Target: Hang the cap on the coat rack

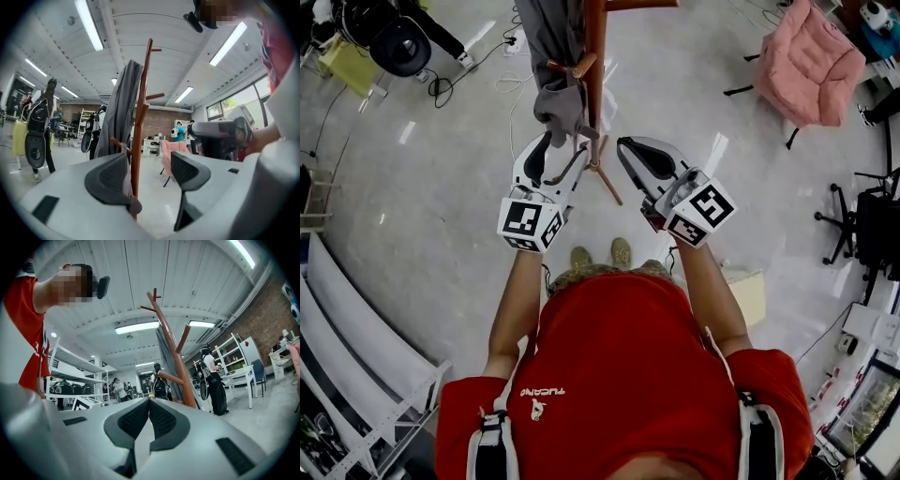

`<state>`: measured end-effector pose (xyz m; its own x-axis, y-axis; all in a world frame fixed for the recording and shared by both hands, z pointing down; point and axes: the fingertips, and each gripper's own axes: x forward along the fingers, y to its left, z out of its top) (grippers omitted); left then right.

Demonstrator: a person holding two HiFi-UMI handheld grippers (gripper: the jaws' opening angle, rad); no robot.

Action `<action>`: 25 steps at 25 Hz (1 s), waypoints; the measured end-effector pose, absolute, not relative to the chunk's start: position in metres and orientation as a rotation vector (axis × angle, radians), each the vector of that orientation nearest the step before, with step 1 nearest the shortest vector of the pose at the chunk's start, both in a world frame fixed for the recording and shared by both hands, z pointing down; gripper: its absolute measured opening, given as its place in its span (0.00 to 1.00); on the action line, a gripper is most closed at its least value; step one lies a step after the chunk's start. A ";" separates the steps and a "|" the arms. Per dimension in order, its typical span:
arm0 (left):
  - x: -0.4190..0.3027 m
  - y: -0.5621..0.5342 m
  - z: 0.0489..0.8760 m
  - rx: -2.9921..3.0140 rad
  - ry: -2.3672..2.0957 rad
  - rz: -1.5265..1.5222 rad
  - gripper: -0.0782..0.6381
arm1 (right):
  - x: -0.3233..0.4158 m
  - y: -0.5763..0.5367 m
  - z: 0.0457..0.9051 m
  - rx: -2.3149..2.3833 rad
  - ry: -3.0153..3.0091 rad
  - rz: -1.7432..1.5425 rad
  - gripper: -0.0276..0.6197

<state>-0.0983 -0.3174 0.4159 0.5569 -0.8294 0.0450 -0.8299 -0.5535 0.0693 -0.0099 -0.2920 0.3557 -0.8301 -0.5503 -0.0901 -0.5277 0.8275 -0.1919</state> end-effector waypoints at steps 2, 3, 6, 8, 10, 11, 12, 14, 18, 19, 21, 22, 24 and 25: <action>-0.095 -0.311 0.393 2.729 -1.429 -0.039 0.52 | -0.011 -0.292 0.352 -0.839 2.859 -0.227 0.08; -0.094 -0.308 0.383 2.740 -1.425 -0.062 0.51 | -0.011 -0.292 0.350 -0.834 2.855 -0.221 0.08; -0.091 -0.299 0.353 2.779 -1.422 -0.123 0.43 | -0.013 -0.291 0.344 -0.816 2.842 -0.205 0.08; -0.089 -0.294 0.337 2.808 -1.424 -0.151 0.36 | -0.015 -0.291 0.338 -0.800 2.833 -0.189 0.08; -0.088 -0.291 0.323 2.830 -1.424 -0.176 0.28 | -0.015 -0.291 0.331 -0.788 2.821 -0.171 0.08; -0.087 -0.290 0.317 2.837 -1.426 -0.187 0.24 | -0.015 -0.291 0.327 -0.784 2.815 -0.160 0.08; -0.087 -0.289 0.311 2.843 -1.428 -0.195 0.21 | -0.015 -0.290 0.323 -0.779 2.808 -0.148 0.08; -0.086 -0.286 0.303 2.853 -1.428 -0.206 0.16 | -0.016 -0.288 0.314 -0.768 2.793 -0.118 0.08; -0.081 -0.282 0.290 2.876 -1.403 -0.214 0.12 | -0.018 -0.285 0.294 -0.750 2.768 -0.050 0.08; -0.080 -0.281 0.287 2.883 -1.395 -0.217 0.12 | -0.018 -0.284 0.289 -0.749 2.764 -0.031 0.08; -0.075 -0.280 0.280 2.899 -1.378 -0.226 0.12 | -0.017 -0.283 0.281 -0.749 2.756 0.006 0.08; -0.072 -0.281 0.277 2.908 -1.369 -0.230 0.12 | -0.016 -0.284 0.278 -0.752 2.752 0.020 0.08; -0.067 -0.282 0.273 2.923 -1.354 -0.236 0.12 | -0.013 -0.284 0.274 -0.760 2.745 0.046 0.08; -0.065 -0.283 0.272 2.927 -1.349 -0.237 0.12 | -0.011 -0.285 0.273 -0.765 2.745 0.057 0.08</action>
